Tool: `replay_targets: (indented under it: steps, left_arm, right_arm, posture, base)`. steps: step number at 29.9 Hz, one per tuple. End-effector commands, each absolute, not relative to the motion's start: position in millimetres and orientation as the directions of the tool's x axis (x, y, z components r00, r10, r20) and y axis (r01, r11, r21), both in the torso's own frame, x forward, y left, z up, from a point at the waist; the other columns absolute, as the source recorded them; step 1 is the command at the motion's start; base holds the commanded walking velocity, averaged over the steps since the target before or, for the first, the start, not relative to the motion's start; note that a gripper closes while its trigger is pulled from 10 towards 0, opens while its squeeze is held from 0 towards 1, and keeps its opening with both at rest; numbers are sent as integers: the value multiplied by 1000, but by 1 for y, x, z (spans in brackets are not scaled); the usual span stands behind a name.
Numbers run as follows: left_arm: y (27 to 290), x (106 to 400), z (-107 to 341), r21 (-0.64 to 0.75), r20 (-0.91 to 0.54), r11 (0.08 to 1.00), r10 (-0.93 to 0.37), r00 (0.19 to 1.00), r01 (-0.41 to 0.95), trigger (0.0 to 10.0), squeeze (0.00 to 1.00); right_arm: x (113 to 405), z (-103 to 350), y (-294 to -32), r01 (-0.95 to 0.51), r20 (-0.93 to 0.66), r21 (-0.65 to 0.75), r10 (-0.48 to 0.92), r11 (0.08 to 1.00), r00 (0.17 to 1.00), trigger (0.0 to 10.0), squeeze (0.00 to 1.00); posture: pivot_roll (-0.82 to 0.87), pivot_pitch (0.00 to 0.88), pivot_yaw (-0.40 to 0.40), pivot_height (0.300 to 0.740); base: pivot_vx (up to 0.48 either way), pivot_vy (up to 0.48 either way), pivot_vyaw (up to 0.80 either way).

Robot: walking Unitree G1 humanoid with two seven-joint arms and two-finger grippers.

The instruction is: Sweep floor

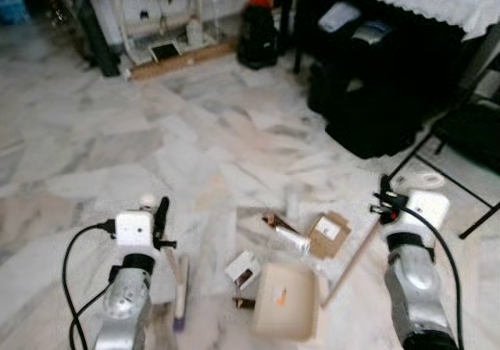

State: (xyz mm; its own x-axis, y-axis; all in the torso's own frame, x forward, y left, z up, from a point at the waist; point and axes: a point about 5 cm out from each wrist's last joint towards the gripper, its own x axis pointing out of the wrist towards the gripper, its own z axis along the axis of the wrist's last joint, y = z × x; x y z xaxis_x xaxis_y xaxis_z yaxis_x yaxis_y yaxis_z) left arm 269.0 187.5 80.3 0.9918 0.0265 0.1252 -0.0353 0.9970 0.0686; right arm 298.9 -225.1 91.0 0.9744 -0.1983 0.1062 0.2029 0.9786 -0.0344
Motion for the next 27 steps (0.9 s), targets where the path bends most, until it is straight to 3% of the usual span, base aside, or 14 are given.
replay_targets:
  steps: [1, 15, 17, 27]
  left_arm:
    - [190, 272, 89, 77, 162, 996, 27, 986, -40, 10000, 0]
    - [191, 272, 90, 96, 168, 994, 32, 985, -49, 10000, 0]
    - [191, 272, 90, 99, 168, 994, 34, 985, -51, 10000, 0]
    - [192, 272, 90, 95, 164, 994, 37, 986, -53, 10000, 0]
  right_arm:
    - [303, 103, -221, 189, 169, -36, -181, 981, 969, 10000, 0]
    - [304, 107, -218, 177, 192, -62, -162, 982, 968, 10000, 0]
    - [304, 106, -218, 176, 184, -60, -162, 983, 969, 10000, 0]
    - [304, 106, -218, 179, 188, -48, -168, 983, 968, 10000, 0]
  posture:
    - [16, 16, 29, 740]
    - [19, 13, 28, 740]
    - [17, 10, 27, 740]
    - [18, 13, 27, 740]
  base:
    - [0, 0, 0]
    - [0, 0, 57]
    - [0, -274, 794]
    - [0, -270, 0]
